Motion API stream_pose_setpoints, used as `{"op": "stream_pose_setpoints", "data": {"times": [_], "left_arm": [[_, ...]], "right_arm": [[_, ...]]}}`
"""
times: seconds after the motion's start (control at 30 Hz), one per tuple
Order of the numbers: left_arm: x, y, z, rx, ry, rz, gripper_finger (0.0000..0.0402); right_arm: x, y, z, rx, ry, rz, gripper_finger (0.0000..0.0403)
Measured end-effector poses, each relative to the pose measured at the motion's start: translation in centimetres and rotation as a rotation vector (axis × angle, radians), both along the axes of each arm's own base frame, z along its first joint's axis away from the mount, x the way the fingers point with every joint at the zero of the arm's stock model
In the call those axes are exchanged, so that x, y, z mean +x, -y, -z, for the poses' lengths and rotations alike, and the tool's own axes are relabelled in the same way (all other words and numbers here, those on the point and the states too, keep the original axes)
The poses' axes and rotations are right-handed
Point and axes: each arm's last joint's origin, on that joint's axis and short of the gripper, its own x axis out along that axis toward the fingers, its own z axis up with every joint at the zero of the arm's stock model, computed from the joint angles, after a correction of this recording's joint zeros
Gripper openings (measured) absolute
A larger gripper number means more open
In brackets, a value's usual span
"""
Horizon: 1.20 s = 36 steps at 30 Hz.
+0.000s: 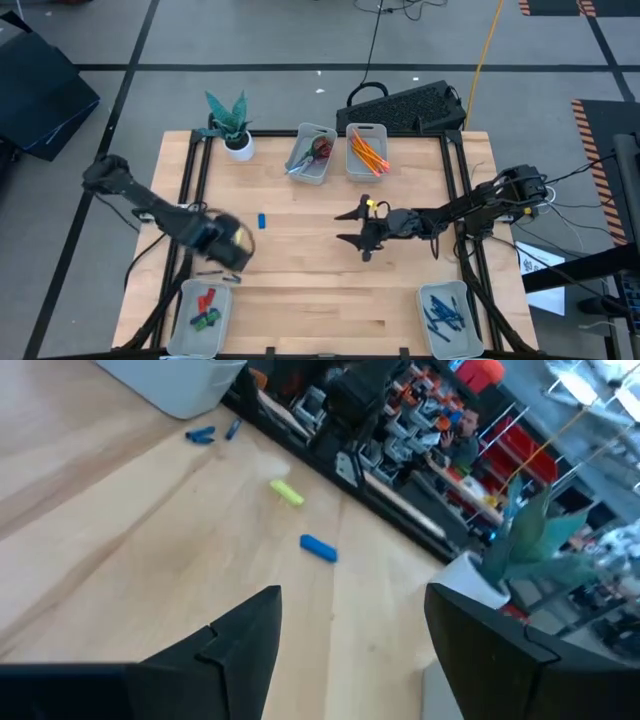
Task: Sort crayons/erasers/pens/pencils in bins
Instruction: Put the yellow eraser into the bottom left bin
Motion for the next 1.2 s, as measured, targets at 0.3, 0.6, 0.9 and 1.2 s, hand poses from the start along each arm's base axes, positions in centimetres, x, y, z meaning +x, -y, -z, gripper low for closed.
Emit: {"op": "stream_pose_setpoints", "data": {"times": [0.3, 0.6, 0.9, 1.2], "left_arm": [[1.6, -5.8, 6.9, 0.008, -0.024, -0.145, 0.0256], [1.4, -6.3, 10.0, -0.017, 0.017, -0.195, 0.0266], [0.2, -6.4, 11.0, -0.030, -0.063, -0.251, 0.0203], [0.3, -6.3, 10.9, -0.045, -0.071, -0.175, 0.0122]], "right_arm": [[-0.8, -0.3, 0.9, 0.091, -0.029, 0.009, 0.0238], [-0.8, -0.3, 0.9, 0.095, -0.025, 0.013, 0.0238], [-0.8, -0.3, 1.0, 0.114, -0.029, 0.018, 0.0238], [-0.8, 0.0, 0.9, 0.109, -0.025, 0.050, 0.0238]]}}
